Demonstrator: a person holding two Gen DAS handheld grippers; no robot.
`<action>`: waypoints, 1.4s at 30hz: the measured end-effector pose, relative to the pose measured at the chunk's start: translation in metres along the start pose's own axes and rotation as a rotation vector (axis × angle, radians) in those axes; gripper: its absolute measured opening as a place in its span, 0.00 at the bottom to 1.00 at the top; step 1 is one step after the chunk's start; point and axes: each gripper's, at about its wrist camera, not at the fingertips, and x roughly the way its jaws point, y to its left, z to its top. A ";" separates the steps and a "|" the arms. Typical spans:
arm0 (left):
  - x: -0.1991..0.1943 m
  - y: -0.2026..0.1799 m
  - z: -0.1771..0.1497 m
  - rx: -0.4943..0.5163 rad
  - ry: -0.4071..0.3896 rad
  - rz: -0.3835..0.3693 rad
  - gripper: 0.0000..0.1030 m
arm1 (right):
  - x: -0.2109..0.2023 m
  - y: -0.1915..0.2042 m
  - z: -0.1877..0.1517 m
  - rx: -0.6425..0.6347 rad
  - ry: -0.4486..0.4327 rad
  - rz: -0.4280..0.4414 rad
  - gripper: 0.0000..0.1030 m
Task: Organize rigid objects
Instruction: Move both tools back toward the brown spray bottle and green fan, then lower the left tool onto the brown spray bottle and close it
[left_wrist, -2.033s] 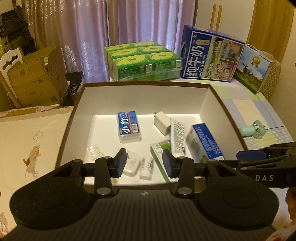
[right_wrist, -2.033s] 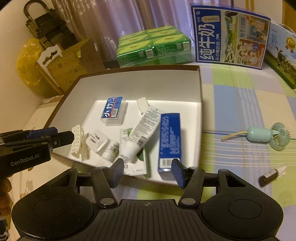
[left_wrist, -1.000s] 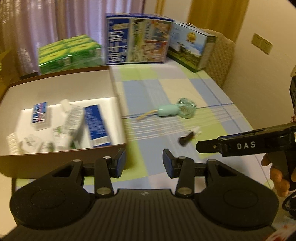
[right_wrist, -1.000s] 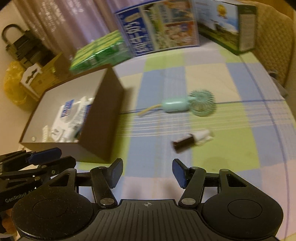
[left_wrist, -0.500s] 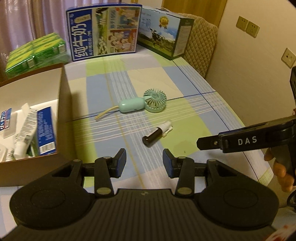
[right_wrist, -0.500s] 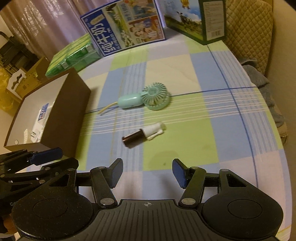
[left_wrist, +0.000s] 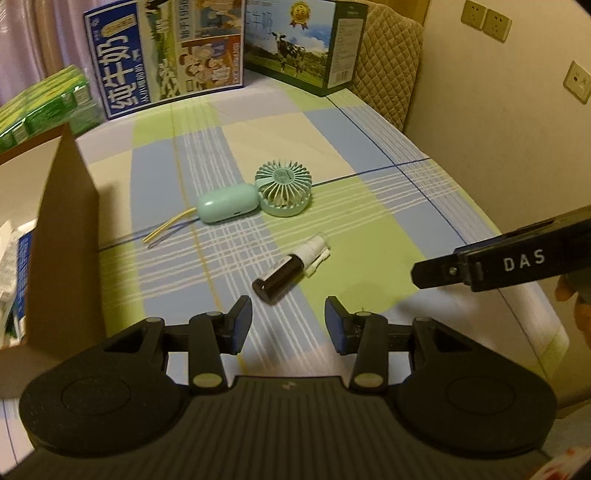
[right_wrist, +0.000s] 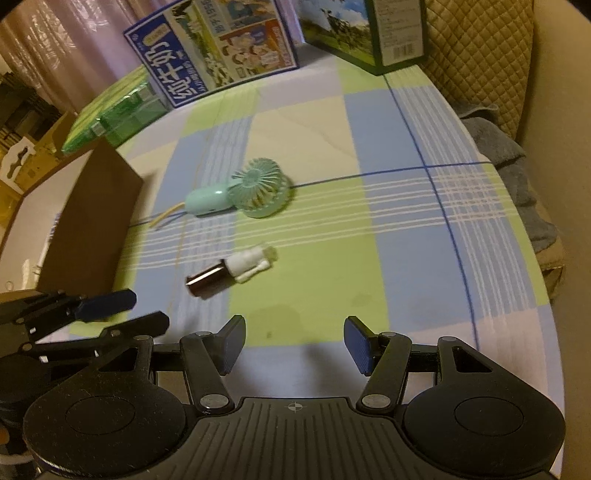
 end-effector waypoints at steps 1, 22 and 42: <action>0.005 -0.001 0.002 0.012 0.002 0.002 0.38 | 0.002 -0.003 0.000 0.002 0.003 -0.005 0.55; 0.087 -0.014 0.025 0.227 0.078 0.032 0.32 | 0.027 -0.049 0.002 0.092 0.073 -0.059 0.55; 0.067 0.009 -0.005 0.019 0.117 0.062 0.19 | 0.041 -0.037 0.009 0.036 0.102 -0.033 0.55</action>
